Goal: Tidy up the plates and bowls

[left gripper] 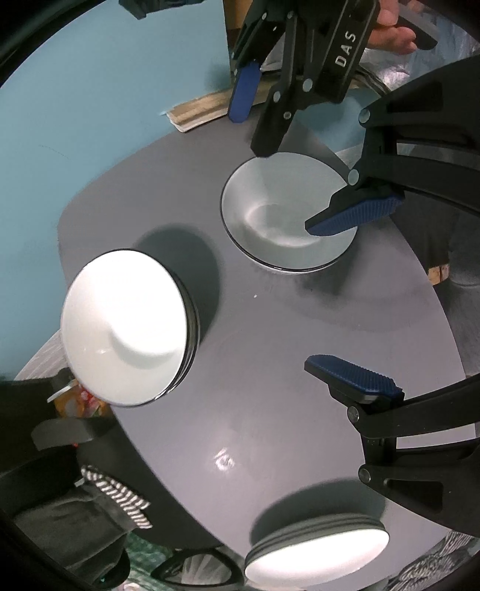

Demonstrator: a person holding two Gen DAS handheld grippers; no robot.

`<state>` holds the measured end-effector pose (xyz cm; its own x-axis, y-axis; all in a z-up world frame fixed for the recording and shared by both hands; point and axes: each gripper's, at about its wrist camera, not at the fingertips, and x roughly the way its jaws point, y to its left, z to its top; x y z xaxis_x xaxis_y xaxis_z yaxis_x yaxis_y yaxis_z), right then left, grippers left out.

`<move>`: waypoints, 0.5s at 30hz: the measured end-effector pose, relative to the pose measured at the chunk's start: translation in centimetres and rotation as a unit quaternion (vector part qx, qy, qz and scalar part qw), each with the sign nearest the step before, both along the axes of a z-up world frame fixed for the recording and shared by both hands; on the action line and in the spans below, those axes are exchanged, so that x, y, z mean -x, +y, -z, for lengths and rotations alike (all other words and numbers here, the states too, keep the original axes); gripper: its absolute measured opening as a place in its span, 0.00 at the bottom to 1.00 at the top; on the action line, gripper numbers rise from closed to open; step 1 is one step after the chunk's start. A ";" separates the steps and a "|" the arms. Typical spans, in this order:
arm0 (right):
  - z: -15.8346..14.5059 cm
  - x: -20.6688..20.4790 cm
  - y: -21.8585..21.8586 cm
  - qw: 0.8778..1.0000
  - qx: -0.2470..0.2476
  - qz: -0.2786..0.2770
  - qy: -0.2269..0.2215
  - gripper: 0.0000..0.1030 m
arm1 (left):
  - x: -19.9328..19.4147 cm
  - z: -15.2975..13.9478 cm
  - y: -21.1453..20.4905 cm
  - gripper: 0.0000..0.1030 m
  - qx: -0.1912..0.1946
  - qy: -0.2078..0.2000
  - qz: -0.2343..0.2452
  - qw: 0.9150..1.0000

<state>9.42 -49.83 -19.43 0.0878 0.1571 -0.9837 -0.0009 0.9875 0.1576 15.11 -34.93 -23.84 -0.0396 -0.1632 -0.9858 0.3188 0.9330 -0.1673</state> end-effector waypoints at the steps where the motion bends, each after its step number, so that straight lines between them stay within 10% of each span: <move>1: 0.4 0.0 -0.1 1.000 -0.001 0.002 0.003 0.56 | 0.0 0.4 -0.1 0.66 0.001 0.003 0.001 1.000; 15: 4.2 0.5 -0.8 0.999 -0.001 0.006 0.036 0.56 | 0.4 4.9 -1.2 0.66 -0.007 0.036 -0.022 0.999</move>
